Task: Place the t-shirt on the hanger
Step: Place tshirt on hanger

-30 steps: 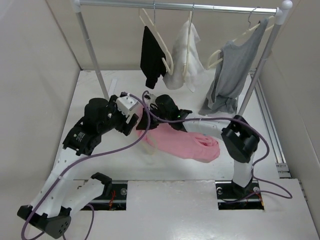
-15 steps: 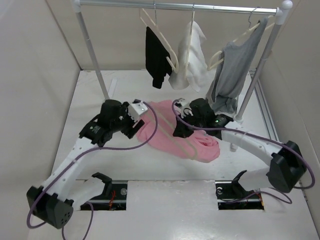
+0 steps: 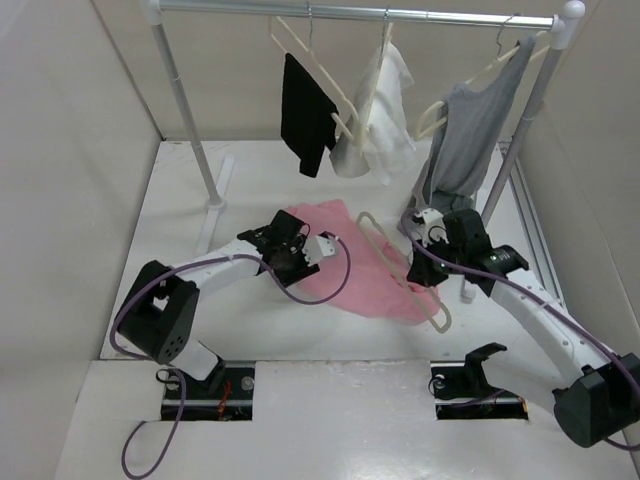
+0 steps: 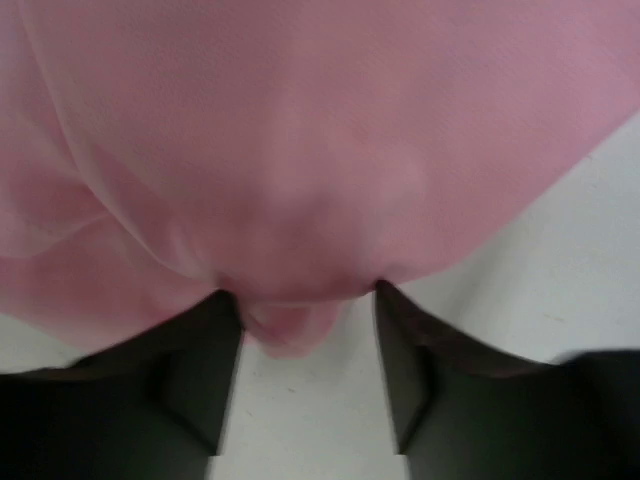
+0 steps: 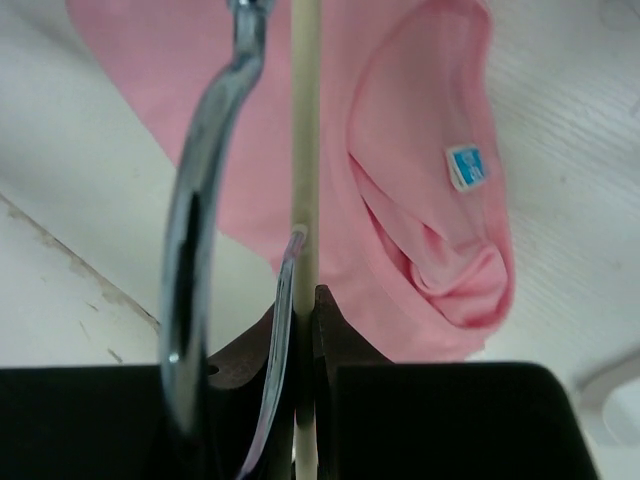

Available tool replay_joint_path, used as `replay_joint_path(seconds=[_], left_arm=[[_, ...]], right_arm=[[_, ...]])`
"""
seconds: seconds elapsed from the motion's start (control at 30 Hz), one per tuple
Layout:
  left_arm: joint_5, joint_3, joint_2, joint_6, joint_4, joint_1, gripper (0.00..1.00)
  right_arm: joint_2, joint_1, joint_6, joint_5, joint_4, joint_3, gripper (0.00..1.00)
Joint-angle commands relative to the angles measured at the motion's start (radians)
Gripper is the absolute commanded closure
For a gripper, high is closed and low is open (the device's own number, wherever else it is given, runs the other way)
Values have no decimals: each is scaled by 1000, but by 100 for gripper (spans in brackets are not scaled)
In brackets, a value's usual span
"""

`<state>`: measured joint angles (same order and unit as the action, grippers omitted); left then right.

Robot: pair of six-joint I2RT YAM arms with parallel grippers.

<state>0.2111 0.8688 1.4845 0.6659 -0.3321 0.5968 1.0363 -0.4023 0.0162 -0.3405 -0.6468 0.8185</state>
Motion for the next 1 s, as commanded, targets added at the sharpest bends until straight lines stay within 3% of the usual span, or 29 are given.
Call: replay_joint_path(seconds=[0.0,0.03,0.1,0.23,0.37,0.4,0.43,0.47,0.5,0.53,0.6,0.67,0.7,0.83,0.97], left_arm=[[-59,18,28,46,110,5,57],[-59,18,28,64,99,5,79],[-73,18,25,92,44,5,98],[-143,-92,-168,184,-36,-61,100],[-213,-298,-432,482,-129,-247,100],[-213,-321,-479,627,-160,-291,100],[-201,-335,-522,687,-189,-333,97],[-182,-335,-603,725,-223,-403,81],[-130,-344,-634,744,-232,-420,68],[-98,-324,-657,744,-232,-420,48],[53,-271,-676,591,-210,-408,19],[155,-147,-620,435,-182,-376,15],[225,-96,-578,262,-158,-327,16],[225,128,-322,-62,-133,-155,36],[128,268,-133,-193,-162,17,48]], right_arm=[[-39,52,-44,-20,-57,1,100],[-39,77,-44,-20,-69,13,100],[-39,95,-44,-29,-80,27,100],[-24,108,-44,-95,-93,59,100],[5,108,-84,-104,-120,99,100],[5,108,-84,-115,-120,99,100],[5,108,-84,-115,-120,99,100],[5,97,-84,-115,-120,99,100],[5,85,-84,-126,-120,99,100],[5,85,-84,-126,-120,99,100],[5,71,-73,-100,-120,108,100],[-5,39,-49,-78,-120,108,100],[-5,39,-36,-78,-105,108,100],[-5,-12,20,-66,-54,90,100],[-5,-62,53,-25,-45,90,100]])
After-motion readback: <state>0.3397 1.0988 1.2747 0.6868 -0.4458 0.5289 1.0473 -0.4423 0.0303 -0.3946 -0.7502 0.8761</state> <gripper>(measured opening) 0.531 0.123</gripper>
